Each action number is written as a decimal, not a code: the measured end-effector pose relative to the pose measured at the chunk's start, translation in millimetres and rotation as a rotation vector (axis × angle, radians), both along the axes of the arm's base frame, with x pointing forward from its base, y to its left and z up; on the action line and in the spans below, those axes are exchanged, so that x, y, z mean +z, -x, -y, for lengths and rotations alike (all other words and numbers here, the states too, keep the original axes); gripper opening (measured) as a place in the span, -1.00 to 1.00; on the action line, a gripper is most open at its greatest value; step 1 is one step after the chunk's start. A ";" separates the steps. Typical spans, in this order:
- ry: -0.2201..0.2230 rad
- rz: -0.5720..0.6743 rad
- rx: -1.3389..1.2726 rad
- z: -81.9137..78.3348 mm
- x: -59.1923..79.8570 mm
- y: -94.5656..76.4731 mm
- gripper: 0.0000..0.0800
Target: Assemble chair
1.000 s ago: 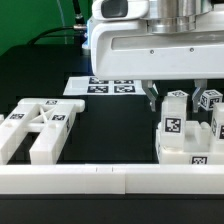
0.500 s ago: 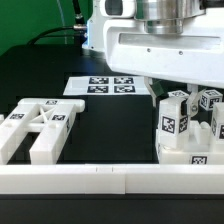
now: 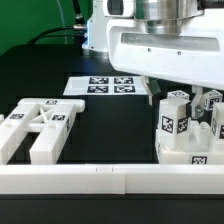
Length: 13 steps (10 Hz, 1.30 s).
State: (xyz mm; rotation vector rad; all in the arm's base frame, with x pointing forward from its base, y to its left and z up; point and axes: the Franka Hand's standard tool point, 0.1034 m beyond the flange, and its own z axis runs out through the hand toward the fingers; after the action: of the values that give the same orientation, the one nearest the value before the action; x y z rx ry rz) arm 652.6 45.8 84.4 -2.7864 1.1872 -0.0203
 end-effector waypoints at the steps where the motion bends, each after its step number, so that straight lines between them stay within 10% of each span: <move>1: 0.010 0.012 0.112 -0.3 1.2 -0.3 0.47; 13: 0.106 0.089 1.085 4.0 -2.0 -1.1 0.56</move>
Offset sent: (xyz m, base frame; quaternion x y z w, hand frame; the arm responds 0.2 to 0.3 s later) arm 0.0010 -0.0015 0.0035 0.0073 0.0059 -0.1891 0.9819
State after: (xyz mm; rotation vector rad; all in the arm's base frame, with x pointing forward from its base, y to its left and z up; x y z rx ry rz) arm 653.7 41.8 82.4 -3.0640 -0.4411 -0.1088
